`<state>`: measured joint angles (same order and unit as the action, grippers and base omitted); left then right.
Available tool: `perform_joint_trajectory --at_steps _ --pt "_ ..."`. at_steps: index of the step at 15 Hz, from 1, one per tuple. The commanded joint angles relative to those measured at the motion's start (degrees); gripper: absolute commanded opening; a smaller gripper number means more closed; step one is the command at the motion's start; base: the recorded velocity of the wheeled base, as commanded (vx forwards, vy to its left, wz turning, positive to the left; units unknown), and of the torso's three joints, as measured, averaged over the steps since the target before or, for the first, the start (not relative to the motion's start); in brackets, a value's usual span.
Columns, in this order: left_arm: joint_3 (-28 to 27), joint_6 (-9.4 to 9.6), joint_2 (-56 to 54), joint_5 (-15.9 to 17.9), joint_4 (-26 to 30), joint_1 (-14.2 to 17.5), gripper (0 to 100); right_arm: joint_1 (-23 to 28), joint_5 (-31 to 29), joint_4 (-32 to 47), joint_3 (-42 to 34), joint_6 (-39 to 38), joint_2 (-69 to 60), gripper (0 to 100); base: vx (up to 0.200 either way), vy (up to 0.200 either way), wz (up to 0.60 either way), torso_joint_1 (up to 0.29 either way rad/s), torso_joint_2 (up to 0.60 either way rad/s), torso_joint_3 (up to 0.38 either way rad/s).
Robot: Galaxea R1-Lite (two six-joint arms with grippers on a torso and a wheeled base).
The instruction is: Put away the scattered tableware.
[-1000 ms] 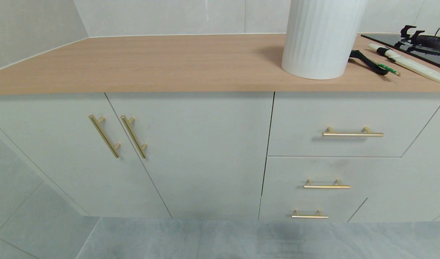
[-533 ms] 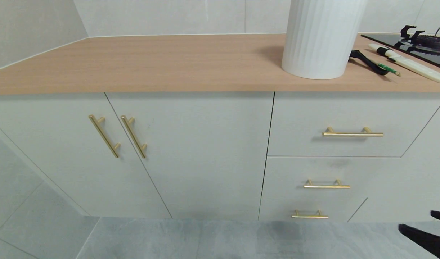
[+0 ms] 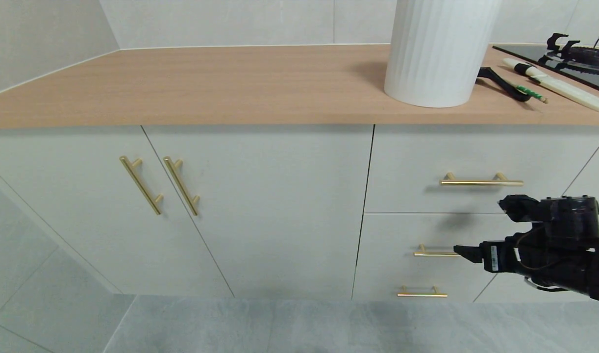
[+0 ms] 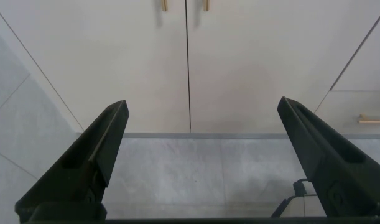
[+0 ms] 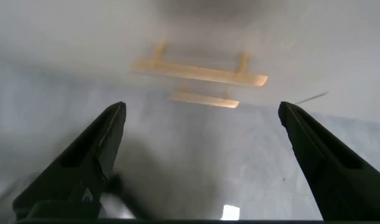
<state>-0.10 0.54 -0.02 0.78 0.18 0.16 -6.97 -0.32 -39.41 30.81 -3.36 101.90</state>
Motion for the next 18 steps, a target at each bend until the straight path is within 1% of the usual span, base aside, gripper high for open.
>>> perform_joint_trajectory --at_steps 1,2,5,6,7,8,11,13,18 --pt "0.01 -0.01 0.02 0.01 -0.01 0.02 100 -0.15 -2.93 -3.57 0.66 -1.03 8.4 100 0.0 0.0 0.0 0.0 0.0 0.0" --pt "0.01 -0.01 0.02 0.01 -0.01 0.02 100 -0.41 -5.22 -7.7 -0.22 -1.12 10.07 100 0.0 0.0 0.0 0.0 0.0 0.0" --pt "0.01 -0.01 0.02 0.01 -0.01 0.02 100 -1.11 -6.36 -14.99 -1.8 -0.94 13.59 100 0.0 0.0 0.0 0.0 0.0 0.0" --pt "0.01 -0.01 0.02 0.01 -0.01 0.02 100 -1.29 -6.89 -16.05 -1.71 -0.94 14.11 100 0.0 0.0 0.0 0.0 0.0 0.0" --pt "0.01 -0.01 0.02 0.01 -0.01 0.02 100 -1.99 -10.14 -20.88 -1.8 -0.94 17.19 100 0.0 0.0 0.0 0.0 0.0 0.0" --pt "0.01 -0.01 0.02 0.01 -0.01 0.02 100 -2.34 -11.64 -23.96 -1.98 -1.03 18.86 100 0.0 0.0 0.0 0.0 0.0 0.0" --pt "0.01 -0.01 0.02 0.01 -0.01 0.02 100 -2.61 -12.52 -29.76 -1.89 -0.94 22.99 100 0.0 0.0 0.0 0.0 0.0 0.0" --pt "0.01 -0.01 0.02 0.01 -0.01 0.02 100 -2.61 -12.78 -31.08 -1.89 -0.94 23.96 100 0.0 0.0 0.0 0.0 0.0 0.0" --pt "0.01 -0.01 0.02 0.01 -0.01 0.02 100 -2.34 -12.78 -31.16 -1.36 -1.03 25.01 100 0.0 0.0 0.0 0.0 0.0 0.0"
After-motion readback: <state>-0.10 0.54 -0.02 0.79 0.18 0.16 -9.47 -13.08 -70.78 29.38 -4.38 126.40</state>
